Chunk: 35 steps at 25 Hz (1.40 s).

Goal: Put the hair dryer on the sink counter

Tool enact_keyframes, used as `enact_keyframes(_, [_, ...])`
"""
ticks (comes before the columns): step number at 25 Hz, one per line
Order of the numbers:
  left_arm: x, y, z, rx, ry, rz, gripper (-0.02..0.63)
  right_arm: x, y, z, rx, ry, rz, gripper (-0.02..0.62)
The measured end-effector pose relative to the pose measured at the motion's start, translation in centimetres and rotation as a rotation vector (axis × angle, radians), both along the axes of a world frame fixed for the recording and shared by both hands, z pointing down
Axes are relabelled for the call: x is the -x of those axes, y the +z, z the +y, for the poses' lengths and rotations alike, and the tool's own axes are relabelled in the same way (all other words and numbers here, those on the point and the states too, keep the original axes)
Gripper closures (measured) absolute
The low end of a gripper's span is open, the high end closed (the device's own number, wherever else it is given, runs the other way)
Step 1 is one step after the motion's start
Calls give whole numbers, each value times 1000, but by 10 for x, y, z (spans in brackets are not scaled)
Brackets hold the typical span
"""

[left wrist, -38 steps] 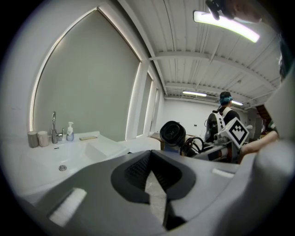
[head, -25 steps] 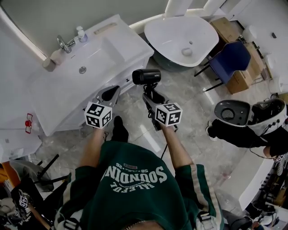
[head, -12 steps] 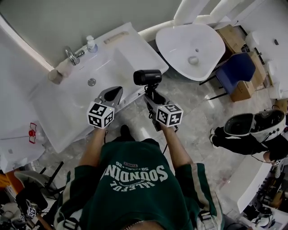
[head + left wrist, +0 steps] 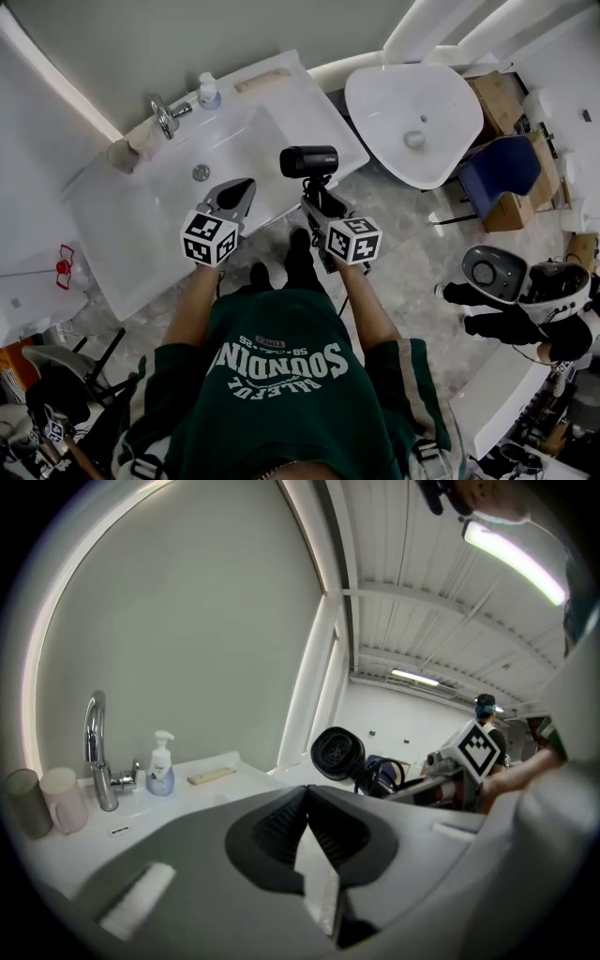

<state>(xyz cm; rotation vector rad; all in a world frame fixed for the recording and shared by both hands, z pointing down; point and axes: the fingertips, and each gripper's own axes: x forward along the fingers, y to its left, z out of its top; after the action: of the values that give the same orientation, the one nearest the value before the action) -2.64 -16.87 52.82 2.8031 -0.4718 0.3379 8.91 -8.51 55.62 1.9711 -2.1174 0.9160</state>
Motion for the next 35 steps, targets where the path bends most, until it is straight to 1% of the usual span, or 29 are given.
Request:
enact_keyframes(4, [1,1,-23,-4,-50,-6,555,-5,3,-28,-6,-43,-3,407])
enact_keyframes(8, [-7,0,-47,-8,-101,-13,555,-15,9,-56,-3,-96,-4,407])
enact_keyframes(14, [-15,-2,-94,-10,-218,-20,555,-35,15,-113,6,-205,4,407])
enact_keyframes(19, [-25,-1,-121,-2,-296,-22,555,-56,17,-150,18,-270,12,407])
enact_keyframes(24, [-34,3,-131,10,-340,-37,555,-77,21,-173,33,-298,14,407])
enact_keyframes(32, [-33,14,-148,33,-405,-56,555,-98,35,-206,61,-319,18,407])
enact_keyframes(35, [-34,17,-151,39,-420,-57,555,-104,43,-215,82,-331,35,407])
